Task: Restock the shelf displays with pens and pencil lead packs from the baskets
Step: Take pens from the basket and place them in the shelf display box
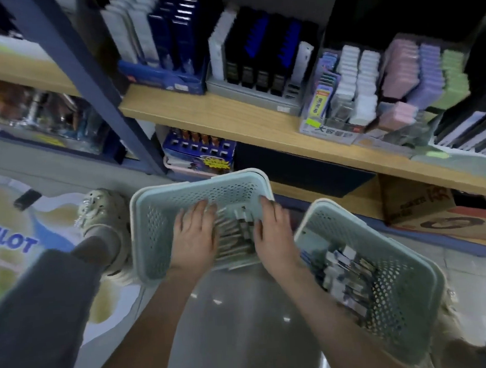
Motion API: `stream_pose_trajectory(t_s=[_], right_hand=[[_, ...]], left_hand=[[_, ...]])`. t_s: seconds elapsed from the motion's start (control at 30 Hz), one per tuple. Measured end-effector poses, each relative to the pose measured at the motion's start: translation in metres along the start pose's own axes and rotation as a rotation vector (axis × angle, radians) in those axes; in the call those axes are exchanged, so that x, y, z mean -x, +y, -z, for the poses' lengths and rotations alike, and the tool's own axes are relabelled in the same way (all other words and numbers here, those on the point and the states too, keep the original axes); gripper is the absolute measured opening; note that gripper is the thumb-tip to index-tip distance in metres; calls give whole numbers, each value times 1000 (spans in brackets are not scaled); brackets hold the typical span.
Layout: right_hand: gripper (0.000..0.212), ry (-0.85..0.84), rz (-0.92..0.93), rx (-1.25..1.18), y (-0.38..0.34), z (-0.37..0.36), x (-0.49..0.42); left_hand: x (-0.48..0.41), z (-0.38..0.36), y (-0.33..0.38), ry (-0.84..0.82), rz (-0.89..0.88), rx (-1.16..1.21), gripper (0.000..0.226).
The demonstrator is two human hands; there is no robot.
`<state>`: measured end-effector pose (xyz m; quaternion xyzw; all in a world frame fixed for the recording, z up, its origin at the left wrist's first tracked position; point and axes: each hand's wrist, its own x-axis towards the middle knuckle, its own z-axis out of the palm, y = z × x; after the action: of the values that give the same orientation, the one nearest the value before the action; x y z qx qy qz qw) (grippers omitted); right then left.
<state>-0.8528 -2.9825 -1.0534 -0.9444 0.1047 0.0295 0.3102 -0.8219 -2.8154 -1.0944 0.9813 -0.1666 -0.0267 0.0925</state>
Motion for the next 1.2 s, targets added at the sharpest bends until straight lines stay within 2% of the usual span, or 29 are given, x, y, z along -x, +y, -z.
stream_pose_trajectory(t_s=[0.07,0.13,0.2,0.3,0.43,0.6,0.73,0.87,0.97,1.1,1.2], right_hand=[[58,-140,-20,41,-21,-28,-18],[62,-289,-130,116,-26,-59,-35],[63,-408,-271,155,-18,-84,-45],[58,-535,-407,225,2,-110,-54],[70,-654,-394,339,18,-128,-68],[87,-711,-235,404,21,-138,-75],[83,-696,-126,399,22,-137,-78],[85,-580,-154,483,21,-139,-81],[84,-640,-198,521,21,-139,-80],[95,-746,-229,559,21,-140,-78],[100,-761,-237,526,23,-141,-78]], left_hand=[[0,8,-31,-60,153,-95,57],[-1,8,-53,-52,312,-168,69],[-1,5,-68,-26,395,-172,79],[0,-7,-77,-18,384,-183,81],[0,-12,-75,-2,346,-219,79],[1,-19,-78,-3,345,-263,73],[1,-20,-78,0,352,-279,75],[0,-20,-78,30,343,-294,74],[0,-20,-78,37,341,-288,72],[1,-21,-78,57,333,-296,69],[1,-21,-77,31,332,-334,65]])
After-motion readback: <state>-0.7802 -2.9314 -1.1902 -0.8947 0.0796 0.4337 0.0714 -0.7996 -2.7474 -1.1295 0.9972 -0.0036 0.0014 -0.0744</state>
